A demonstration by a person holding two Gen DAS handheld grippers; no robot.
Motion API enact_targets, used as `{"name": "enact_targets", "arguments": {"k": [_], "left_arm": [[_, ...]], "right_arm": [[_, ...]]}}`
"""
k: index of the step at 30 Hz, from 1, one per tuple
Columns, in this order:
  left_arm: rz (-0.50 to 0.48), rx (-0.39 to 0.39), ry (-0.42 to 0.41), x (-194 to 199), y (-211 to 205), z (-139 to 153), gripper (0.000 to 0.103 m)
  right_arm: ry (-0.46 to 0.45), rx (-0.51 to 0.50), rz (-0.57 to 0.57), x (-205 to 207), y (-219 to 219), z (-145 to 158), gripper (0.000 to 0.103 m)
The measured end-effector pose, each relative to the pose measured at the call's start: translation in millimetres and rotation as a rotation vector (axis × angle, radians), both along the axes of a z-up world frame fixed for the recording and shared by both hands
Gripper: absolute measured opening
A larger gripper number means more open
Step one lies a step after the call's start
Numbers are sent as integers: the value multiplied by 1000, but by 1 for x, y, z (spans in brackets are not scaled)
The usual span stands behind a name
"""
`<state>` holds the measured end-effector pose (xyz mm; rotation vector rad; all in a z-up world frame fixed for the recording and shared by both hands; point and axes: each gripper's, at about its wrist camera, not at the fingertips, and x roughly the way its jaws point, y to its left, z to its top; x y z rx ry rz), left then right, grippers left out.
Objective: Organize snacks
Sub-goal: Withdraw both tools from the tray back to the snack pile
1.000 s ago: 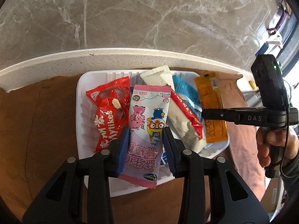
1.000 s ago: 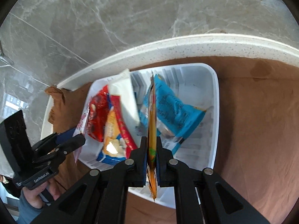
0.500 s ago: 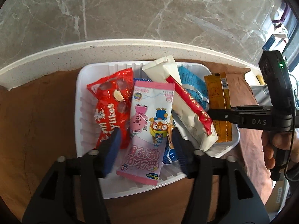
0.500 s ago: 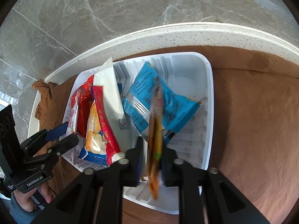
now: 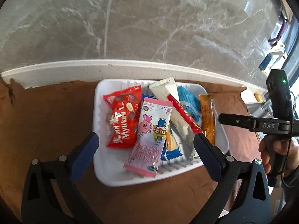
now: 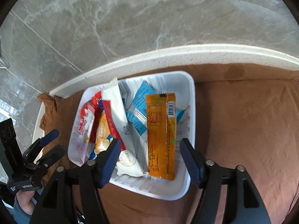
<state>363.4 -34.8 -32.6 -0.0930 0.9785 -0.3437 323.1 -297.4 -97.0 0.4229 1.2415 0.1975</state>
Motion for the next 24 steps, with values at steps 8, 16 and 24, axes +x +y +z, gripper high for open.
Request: {"name": "enact_targets", "arguments": {"k": [8,16,24], "left_arm": [[37,34,-168,-74,48,45,103],[90,22,9,-174,110,29,103],[112,88,165,-247,109,-21,102]], "right_arm": [[-148,77,-7,-58,-15,44,83],[-158,87,-2,-148,-1,60,83],[-64,-30,71,-212,36,42,79]]}}
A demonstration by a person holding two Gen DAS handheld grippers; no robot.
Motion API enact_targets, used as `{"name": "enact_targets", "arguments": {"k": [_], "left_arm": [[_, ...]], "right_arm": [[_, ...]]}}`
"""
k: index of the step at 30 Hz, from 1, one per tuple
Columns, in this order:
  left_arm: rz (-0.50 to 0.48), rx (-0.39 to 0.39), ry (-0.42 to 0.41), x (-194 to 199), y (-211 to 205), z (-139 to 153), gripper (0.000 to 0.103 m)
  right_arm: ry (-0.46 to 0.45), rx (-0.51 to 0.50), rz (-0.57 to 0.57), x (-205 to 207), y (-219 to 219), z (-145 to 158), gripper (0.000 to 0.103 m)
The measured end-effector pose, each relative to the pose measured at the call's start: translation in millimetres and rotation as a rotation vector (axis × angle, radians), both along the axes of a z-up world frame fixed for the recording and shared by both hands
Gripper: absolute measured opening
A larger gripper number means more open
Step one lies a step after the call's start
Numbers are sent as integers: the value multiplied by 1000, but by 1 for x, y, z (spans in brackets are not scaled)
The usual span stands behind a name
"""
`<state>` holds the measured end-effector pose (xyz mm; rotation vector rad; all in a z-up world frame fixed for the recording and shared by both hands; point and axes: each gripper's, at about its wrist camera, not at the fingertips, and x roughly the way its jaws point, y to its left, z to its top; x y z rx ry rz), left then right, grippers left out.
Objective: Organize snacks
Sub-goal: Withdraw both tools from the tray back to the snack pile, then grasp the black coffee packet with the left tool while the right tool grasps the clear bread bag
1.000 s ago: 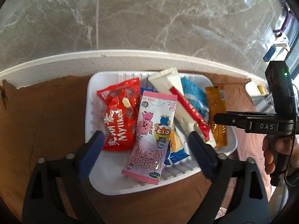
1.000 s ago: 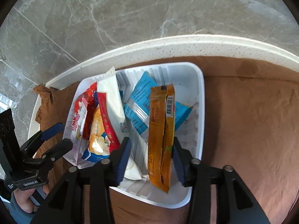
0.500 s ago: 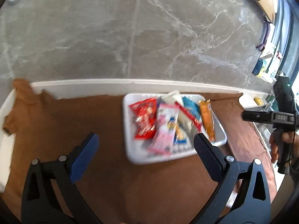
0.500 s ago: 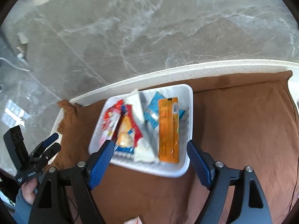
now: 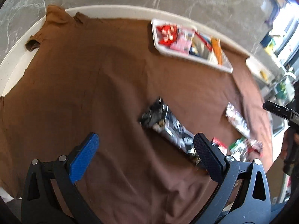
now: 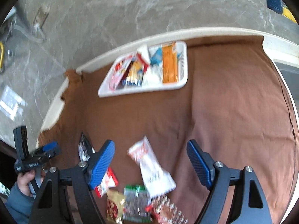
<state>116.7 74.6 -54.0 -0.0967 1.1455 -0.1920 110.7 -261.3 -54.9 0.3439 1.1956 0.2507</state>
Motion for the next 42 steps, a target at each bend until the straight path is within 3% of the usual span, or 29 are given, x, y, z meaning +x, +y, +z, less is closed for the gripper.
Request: {"name": "enact_targets", "arguments": {"k": [5,10,13,15,21,26,28,30,42], "left_arm": [[-30,61,12,-11,-24,-8,101],[14,103,32,-8,-40,-13,101],[71,141,49,-2,-48,-19,96],[89,144,56,1,-51,-21,89],[139,134,83,16,-64,-30,88],[149,151,102,30,-74,-41,85],[150,125,114,34,-75,-46,68],[148,127,131,36,-76,-52,64],[116,162,158,49,-84,-68,64]], "right_arm": [[56,-155,161,-8,31,-14,65],[45,-139,258,-1,39,-22,64],[77,-145,323,9,42,-38,59],[88,-146,372,13,42,-50,58],[82,-184,504,14,56,-66,55],[61,-192,540,14,59,-71,55],[58,-200,550,15,61,-71,53],[58,-201,554,16,62,-71,53],[9,-280,598,7,86,-73,48]]}}
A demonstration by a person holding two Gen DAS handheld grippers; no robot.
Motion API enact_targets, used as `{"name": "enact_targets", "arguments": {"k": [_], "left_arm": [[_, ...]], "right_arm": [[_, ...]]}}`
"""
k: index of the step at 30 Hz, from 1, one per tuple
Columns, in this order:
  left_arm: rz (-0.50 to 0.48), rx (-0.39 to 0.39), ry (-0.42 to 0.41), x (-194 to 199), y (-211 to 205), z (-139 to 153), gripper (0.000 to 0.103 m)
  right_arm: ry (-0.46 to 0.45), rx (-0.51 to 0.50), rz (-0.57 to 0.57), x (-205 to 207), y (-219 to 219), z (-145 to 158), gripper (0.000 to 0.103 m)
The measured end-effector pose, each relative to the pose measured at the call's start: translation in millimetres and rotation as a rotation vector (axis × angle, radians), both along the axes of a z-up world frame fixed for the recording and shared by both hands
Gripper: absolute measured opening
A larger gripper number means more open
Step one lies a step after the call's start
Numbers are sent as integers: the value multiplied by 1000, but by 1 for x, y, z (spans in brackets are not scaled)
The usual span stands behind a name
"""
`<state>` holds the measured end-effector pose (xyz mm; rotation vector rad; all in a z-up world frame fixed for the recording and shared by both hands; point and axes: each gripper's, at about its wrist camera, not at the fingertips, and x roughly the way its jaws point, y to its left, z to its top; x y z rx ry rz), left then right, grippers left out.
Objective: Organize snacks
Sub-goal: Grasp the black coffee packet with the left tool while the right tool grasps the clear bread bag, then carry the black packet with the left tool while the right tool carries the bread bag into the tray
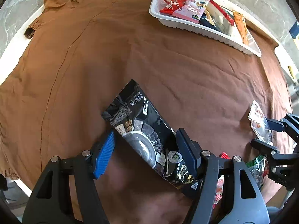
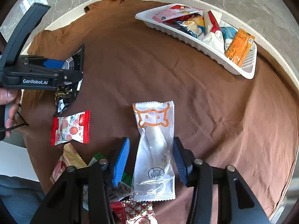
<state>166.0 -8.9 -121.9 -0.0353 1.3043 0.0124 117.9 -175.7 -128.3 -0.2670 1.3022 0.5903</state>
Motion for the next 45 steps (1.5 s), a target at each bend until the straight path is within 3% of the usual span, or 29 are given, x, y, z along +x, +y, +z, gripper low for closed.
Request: {"name": "enact_targets", "arguments": {"k": [2,9,13,25,45], "left_arm": [[-12,5,0,1,-3,0,60],[-57,-29,-11,4,-13,2,27],[-55,-76,-14,3,-9,3,22],[-114,-130,-17,-5,-8,9,13],[-135,-241,-58,-17,11,32,10]], "right_arm": [[-9,-6,6,-2,2,-1,46],[-14,-7,5,-6,5,-2,36],[-1,-2,2,-3,-1,-1,34],[58,44,-40,10,-13,-1,28],[72,154,-138,17,-32,19,26]]}}
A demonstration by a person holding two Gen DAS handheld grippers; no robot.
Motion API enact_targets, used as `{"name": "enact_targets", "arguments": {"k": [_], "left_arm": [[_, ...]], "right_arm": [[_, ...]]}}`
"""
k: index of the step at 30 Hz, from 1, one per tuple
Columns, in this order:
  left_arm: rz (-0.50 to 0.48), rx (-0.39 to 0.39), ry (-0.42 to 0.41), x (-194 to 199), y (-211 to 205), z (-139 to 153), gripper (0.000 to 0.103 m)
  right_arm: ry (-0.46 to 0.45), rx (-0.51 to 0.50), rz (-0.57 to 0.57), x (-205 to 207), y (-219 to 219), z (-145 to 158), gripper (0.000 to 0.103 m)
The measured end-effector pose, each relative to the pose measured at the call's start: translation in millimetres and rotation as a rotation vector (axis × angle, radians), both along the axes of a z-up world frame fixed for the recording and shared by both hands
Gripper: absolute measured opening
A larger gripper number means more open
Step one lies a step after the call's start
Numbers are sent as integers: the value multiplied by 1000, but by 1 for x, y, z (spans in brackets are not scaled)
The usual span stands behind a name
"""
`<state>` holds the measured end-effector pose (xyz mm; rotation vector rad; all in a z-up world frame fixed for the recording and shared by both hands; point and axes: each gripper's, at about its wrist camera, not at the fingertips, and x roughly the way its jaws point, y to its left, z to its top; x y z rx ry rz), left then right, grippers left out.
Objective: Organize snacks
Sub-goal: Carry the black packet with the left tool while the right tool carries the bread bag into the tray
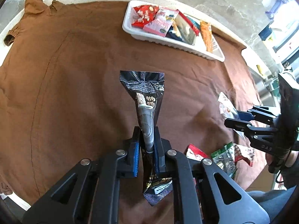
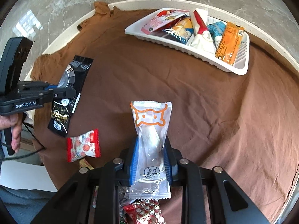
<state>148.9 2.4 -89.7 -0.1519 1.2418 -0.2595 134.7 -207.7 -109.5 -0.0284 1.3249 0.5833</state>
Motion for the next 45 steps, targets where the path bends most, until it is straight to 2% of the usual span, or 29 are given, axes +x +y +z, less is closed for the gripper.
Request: {"name": "enact_targets", "arguments": {"k": [11,19,24,31,38,45], "left_arm": [[-11,-52,-92,26,2,49,10],[-76,-37,-197,88,-8,95,10],[-118,-28,-223,134,-18,107,10],[-149,-17,-217,196,-32,96,10],[-165,11,-159,247,-50,60,10],[-158,39,-108,272,-63,28,11]], "right_arm": [[-25,76,-78,19,-16,28,26],[-126,99,-151,65,-37,68,26],[-209,87,-182,109,-45,89,26],[-203,77,-228,165,-50,79,26],[-138,37,-244,205,-40,38,26],[-81,5,-275,228,-30,3,26]]}}
